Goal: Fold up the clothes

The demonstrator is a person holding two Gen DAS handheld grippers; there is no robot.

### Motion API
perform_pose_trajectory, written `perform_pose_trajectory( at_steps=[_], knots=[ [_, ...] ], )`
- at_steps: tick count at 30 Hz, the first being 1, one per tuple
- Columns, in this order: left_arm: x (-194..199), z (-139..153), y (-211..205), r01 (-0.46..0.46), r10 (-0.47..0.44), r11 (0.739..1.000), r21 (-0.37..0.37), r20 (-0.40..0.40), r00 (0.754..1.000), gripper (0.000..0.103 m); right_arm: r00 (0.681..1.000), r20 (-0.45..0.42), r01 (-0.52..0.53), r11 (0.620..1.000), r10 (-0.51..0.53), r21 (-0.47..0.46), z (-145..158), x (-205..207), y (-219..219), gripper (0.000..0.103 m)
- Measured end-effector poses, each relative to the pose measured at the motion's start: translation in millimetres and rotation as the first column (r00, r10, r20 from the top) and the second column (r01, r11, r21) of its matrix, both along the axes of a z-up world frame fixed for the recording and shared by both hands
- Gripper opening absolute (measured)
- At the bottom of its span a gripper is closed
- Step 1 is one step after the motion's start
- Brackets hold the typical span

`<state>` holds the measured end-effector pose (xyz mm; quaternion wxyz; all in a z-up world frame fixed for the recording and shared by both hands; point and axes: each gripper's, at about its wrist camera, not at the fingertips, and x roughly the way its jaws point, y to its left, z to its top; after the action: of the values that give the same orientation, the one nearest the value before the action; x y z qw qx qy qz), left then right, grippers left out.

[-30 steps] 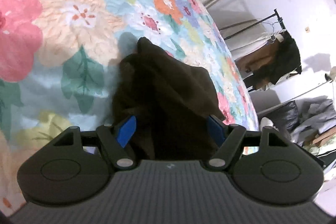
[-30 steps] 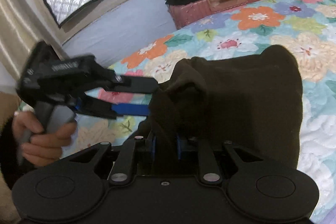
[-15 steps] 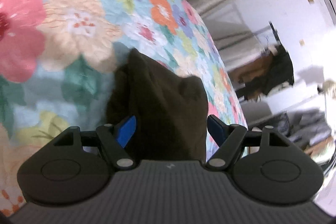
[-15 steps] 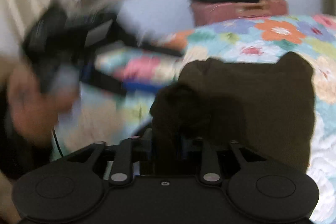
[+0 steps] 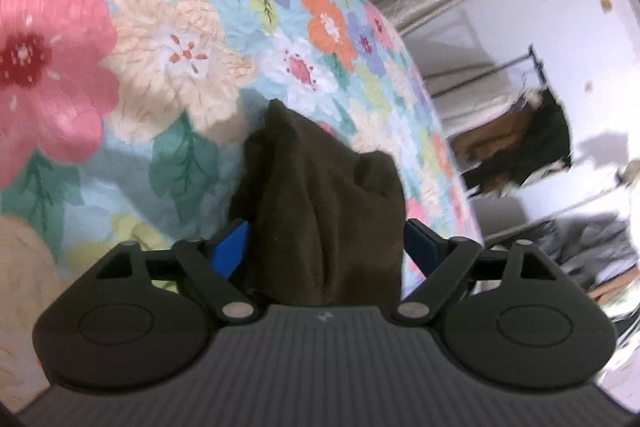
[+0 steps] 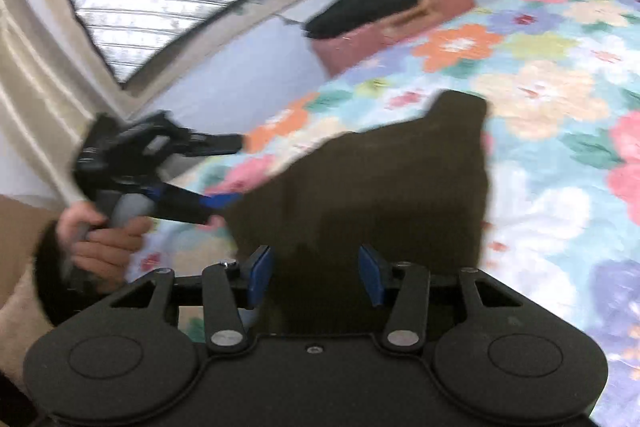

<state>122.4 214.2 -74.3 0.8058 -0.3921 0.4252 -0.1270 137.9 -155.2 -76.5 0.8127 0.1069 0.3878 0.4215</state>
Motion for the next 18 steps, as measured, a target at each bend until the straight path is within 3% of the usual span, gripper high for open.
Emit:
perform_pose_trajectory(
  at_steps=[2, 4, 10, 13, 15, 18],
  knots=[
    [1, -5, -12, 0.060, -0.053, 0.992, 0.113, -0.066, 0.996, 0.086, 1.000, -0.027, 0.006, 1.000, -0.006, 0.002, -8, 0, -5, 0.055],
    [-4, -19, -25, 0.124, -0.076, 0.955, 0.269, -0.182, 0.980, 0.085, 0.999, -0.038, 0.001, 1.000, -0.002, -0.030, -16, -4, 2, 0.056],
    [-21, -20, -15, 0.033, 0.010, 0.959, 0.282, -0.151, 0.988, 0.083, 0.998, -0.043, -0.050, 0.990, 0.044, -0.132, -24, -13, 11, 0.056],
    [-20, -23, -8, 0.013, 0.047, 0.943, 0.331, -0.173, 0.984, 0.077, 0.990, -0.055, -0.139, 0.966, 0.130, -0.219, -24, -18, 5, 0.056],
    [-20, -18, -6, 0.005, 0.047, 0.947, 0.321, -0.154, 0.987, 0.077, 0.983, -0.058, -0.185, 0.946, 0.176, -0.265, -22, -23, 1, 0.056],
    [-23, -4, -4, -0.010, 0.032, 0.952, 0.307, -0.068, 0.997, 0.075, 0.988, -0.063, -0.151, 0.966, 0.141, -0.210, -12, -17, -16, 0.057]
  ],
)
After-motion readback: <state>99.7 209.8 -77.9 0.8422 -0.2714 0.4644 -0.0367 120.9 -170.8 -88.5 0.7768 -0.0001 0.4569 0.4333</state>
